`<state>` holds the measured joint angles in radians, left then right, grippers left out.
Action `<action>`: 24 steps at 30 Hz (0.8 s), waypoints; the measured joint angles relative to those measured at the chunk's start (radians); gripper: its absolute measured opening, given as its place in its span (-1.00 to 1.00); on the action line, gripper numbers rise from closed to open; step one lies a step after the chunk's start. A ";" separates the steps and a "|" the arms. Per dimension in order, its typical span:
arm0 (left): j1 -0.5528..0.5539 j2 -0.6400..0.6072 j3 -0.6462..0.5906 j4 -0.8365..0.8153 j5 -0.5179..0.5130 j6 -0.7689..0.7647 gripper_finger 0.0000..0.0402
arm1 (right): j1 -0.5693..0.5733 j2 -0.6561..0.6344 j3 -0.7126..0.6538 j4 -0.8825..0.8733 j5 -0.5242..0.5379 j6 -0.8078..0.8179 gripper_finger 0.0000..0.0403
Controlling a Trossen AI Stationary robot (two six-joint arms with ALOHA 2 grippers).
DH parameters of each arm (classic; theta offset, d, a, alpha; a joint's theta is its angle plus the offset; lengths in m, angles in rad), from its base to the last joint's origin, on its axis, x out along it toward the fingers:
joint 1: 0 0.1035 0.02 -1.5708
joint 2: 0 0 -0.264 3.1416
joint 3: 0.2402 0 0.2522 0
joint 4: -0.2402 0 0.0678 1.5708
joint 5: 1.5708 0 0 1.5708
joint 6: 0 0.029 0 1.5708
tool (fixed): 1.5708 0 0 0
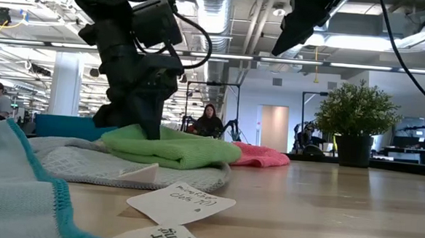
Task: Fold microfiber towels
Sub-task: Put the green cloth into the blue bin
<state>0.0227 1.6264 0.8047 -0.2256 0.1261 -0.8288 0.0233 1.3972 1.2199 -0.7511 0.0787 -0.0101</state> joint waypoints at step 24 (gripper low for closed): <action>0.171 -0.231 0.000 -0.301 0.000 0.093 -1.00 | -0.058 0.000 0.000 0.004 0.001 -0.051 0.10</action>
<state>0.1936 1.3952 0.8047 -0.5266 0.1258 -0.7354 -0.0351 1.3972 1.2201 -0.7475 0.0795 -0.0612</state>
